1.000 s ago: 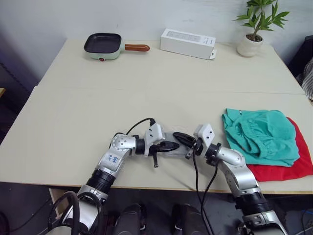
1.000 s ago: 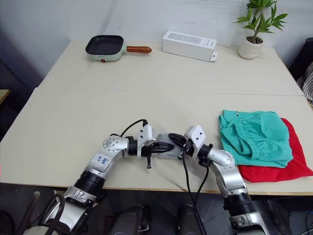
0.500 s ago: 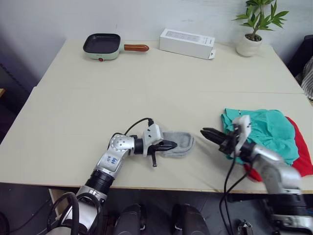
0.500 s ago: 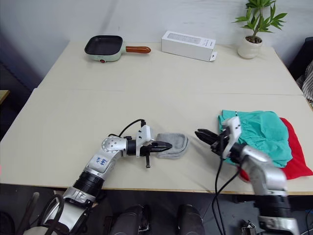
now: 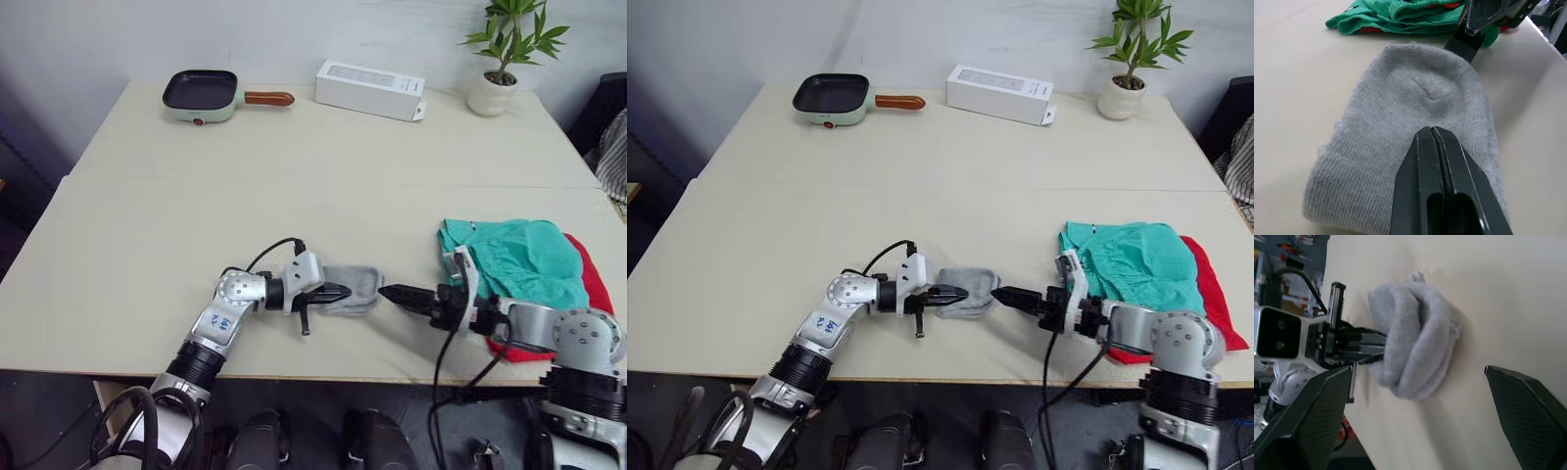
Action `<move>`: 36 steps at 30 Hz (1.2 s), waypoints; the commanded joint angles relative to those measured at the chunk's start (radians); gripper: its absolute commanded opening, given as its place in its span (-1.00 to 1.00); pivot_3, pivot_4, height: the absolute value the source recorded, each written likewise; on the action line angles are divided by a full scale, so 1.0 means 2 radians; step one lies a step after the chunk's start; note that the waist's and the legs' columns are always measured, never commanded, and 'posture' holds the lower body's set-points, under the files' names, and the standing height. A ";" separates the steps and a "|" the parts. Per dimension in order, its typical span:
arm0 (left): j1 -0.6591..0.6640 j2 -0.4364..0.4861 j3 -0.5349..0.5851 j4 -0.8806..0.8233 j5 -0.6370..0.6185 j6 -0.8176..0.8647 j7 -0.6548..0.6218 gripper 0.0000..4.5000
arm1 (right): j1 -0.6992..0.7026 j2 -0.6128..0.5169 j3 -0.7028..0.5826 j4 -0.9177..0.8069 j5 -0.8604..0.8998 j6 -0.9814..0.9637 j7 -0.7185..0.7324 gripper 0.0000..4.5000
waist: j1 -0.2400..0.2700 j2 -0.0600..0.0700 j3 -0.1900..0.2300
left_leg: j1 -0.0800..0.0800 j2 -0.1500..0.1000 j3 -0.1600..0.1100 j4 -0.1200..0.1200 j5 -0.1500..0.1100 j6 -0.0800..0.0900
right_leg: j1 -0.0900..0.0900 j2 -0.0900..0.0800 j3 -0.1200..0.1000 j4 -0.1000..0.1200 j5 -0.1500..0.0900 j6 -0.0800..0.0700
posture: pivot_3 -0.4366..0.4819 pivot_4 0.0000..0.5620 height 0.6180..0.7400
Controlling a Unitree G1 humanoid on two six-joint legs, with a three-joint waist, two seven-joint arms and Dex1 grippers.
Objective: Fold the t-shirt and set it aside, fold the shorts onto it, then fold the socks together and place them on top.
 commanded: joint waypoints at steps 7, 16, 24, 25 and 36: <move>0.009 0.006 -0.005 0.005 0.012 0.007 -0.001 -1.00 | -0.024 0.092 0.016 0.040 0.002 0.028 -0.094 0.55 | -0.010 0.002 -0.005 | 0.000 0.000 0.000 0.000 0.000 0.000 | -0.001 0.000 0.000 0.001 0.000 -0.001 | -0.05 -0.47 1.00; 0.015 0.016 0.004 -0.003 0.008 0.005 -0.007 -1.00 | -0.044 0.140 -0.037 0.059 0.019 0.028 -0.143 -0.83 | -0.010 0.001 -0.007 | 0.000 0.000 0.001 -0.001 0.000 -0.001 | -0.002 0.000 0.001 0.002 -0.001 -0.001 | -0.05 -0.47 1.00; 0.018 0.037 0.039 -0.044 -0.051 -0.003 -0.064 -1.00 | -0.041 0.137 -0.079 0.039 0.075 0.028 -0.168 -0.99 | -0.011 0.001 -0.006 | -0.001 0.001 0.001 -0.001 -0.001 -0.002 | -0.003 0.000 0.001 0.001 -0.001 -0.002 | -0.05 -0.47 1.00; 0.015 0.041 0.047 -0.056 -0.068 0.008 -0.073 -0.92 | -0.040 0.130 -0.086 0.030 0.096 0.028 -0.168 -0.99 | -0.011 0.002 -0.006 | -0.001 0.001 0.001 -0.001 0.000 -0.001 | -0.004 0.000 0.001 0.002 -0.001 -0.002 | -0.05 -0.47 1.00; -0.006 0.071 0.149 -0.217 -0.203 0.130 -0.039 0.47 | 0.060 -0.226 -0.110 0.064 0.422 -0.098 -0.160 -0.99 | 0.003 0.005 -0.003 | -0.009 -0.003 0.002 0.000 0.001 0.001 | -0.008 -0.001 0.001 0.000 0.001 0.002 | -0.05 -0.47 1.00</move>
